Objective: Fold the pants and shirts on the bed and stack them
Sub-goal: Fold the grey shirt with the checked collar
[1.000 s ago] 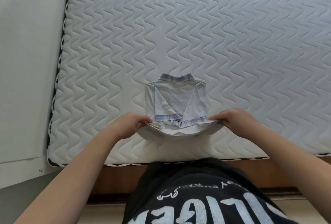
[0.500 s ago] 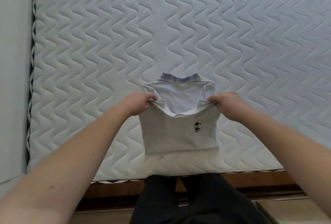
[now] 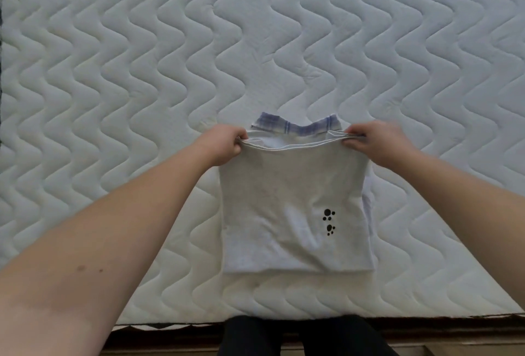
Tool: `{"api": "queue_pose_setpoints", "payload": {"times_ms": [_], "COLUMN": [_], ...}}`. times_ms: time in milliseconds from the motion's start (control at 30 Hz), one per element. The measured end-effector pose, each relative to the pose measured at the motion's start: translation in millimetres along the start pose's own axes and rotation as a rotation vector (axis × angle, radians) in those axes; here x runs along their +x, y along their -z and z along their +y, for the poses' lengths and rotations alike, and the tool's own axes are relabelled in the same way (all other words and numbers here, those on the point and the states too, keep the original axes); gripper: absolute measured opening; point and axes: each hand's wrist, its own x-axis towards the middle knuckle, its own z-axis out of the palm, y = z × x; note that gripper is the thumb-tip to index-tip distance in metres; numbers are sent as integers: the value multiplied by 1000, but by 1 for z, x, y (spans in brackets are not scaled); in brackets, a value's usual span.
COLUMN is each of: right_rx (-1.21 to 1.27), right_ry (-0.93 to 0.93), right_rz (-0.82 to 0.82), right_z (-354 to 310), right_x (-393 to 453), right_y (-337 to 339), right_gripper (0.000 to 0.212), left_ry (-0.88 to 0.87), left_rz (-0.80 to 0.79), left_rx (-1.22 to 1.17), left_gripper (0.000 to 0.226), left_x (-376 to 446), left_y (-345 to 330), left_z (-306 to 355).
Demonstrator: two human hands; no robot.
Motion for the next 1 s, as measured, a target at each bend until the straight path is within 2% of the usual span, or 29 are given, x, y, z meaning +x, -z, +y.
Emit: {"api": "queue_pose_setpoints", "payload": {"times_ms": [133, 233, 333, 467, 567, 700, 833, 1000], "right_rx": [81, 87, 57, 71, 73, 112, 192, 67], "right_ry": [-43, -3, -1, -20, 12, 101, 81, -13], "right_rz": [64, 91, 113, 130, 124, 156, 219, 71], "right_z": [6, 8, 12, 15, 15, 14, 16, 16], "right_x": [21, 30, 37, 44, 42, 37, 42, 60], "right_y": [-14, -25, -34, -39, -38, -32, -25, -31], "right_gripper": [21, 18, 18, 17, 19, 21, 20, 24], "left_ry": [42, 16, -2, 31, -40, -138, -181, -109], "left_rz": [90, 171, 201, 171, 98, 5, 68, 108], "left_rx": [-114, -185, -160, -16, 55, -105, -166, -72], "left_gripper": [32, 35, 33, 28, 33, 17, 13, 19], "left_x": [18, 25, 34, 42, 47, 53, 54, 72], "left_y": [-10, -11, -13, -16, -13, -2, 7, -7], "left_z": [-8, -5, 1, 4, 10, 7, -5, 1]}}
